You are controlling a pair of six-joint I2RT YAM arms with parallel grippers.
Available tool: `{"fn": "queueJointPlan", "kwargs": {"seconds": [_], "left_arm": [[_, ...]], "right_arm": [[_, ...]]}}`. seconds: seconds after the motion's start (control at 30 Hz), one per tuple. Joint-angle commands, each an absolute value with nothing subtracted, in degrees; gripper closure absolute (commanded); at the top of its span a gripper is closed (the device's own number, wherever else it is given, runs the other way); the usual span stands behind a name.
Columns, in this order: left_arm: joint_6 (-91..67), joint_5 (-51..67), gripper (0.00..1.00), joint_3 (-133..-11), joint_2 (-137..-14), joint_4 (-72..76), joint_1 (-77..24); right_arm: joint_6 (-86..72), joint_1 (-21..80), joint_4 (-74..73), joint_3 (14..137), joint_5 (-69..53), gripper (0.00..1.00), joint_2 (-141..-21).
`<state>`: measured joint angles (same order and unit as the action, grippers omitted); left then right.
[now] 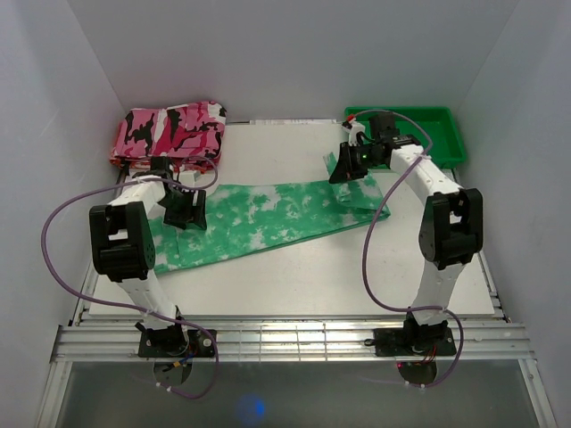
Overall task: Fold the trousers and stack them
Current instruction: Fold the trousers
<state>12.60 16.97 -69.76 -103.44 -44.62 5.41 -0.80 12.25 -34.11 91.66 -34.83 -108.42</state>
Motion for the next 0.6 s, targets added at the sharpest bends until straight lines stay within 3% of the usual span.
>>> {"fn": "queueJointPlan", "kwargs": {"seconds": [0.0,0.57], "left_arm": [[11.4,18.4,0.18,-67.4,-101.9,-42.6,5.4],[10.6,18.1,0.18,-60.7,-100.3,-39.0,5.4]], "right_arm": [[-8.6,15.6,-28.7,92.6,-35.2,0.92,-111.4],[-13.9,27.8,-24.2,94.8,-32.0,0.92,-118.9]]}}
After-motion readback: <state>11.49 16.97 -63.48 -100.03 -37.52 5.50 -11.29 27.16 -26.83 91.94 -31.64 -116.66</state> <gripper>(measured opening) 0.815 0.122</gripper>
